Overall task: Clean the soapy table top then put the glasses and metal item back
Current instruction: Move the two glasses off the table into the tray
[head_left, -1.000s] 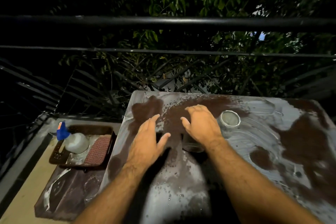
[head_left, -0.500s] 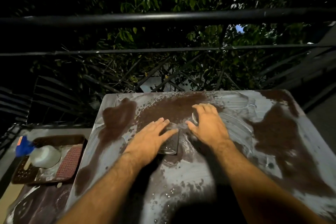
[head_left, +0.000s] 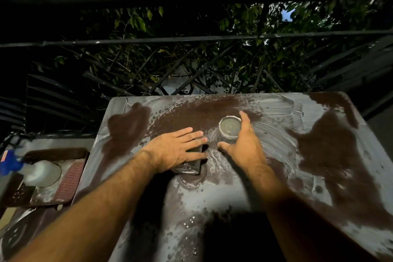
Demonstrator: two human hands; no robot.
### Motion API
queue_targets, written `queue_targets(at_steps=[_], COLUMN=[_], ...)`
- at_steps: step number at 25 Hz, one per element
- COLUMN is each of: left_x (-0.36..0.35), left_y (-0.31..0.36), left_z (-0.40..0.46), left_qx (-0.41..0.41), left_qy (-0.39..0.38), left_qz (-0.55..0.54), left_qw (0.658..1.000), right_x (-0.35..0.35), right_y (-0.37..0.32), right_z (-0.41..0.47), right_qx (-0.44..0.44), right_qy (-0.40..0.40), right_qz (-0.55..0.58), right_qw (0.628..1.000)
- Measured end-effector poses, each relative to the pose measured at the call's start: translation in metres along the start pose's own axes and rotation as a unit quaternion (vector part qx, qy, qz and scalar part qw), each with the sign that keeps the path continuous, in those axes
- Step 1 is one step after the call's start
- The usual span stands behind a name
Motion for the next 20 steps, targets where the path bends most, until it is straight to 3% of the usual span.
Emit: queue_targets(at_steps=[7, 11, 13, 15, 18, 20], left_x=[-0.002, 0.003, 0.002, -0.001, -0.013, -0.028], left_y=[-0.001, -0.005, -0.008, -0.013, -0.014, -0.01], left_z=[0.005, -0.002, -0.012, -0.03, -0.056, -0.076], left_qx=[-0.018, 0.068, 0.167, 0.283, 0.388, 0.431], left_qy=[0.064, 0.179, 0.25, 0.338, 0.422, 0.44], left_qz=[-0.016, -0.161, -0.305, -0.433, -0.495, -0.51], left_qw=[0.998, 0.968, 0.904, 0.787, 0.653, 0.6], right_x=[-0.009, -0.008, -0.006, -0.005, -0.005, -0.009], right_y=[0.017, 0.014, 0.013, 0.01, -0.001, -0.018], right_z=[0.006, 0.005, 0.0, -0.005, -0.011, -0.017], right_qx=[-0.047, -0.035, -0.029, -0.019, 0.021, 0.052], right_qy=[0.013, 0.019, 0.027, 0.041, 0.055, 0.054], right_qz=[0.102, 0.14, 0.164, 0.181, 0.178, 0.168], right_qw=[0.994, 0.989, 0.986, 0.982, 0.982, 0.983])
Point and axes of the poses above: each hand's wrist, its own z-axis towards the middle knuckle, its own x-axis out of the back of the hand, y = z × x, the point moved 6 cm from there along z, towards the middle knuckle, and after that the axes turned 10 degrees about -x, right-handed, at the moved point
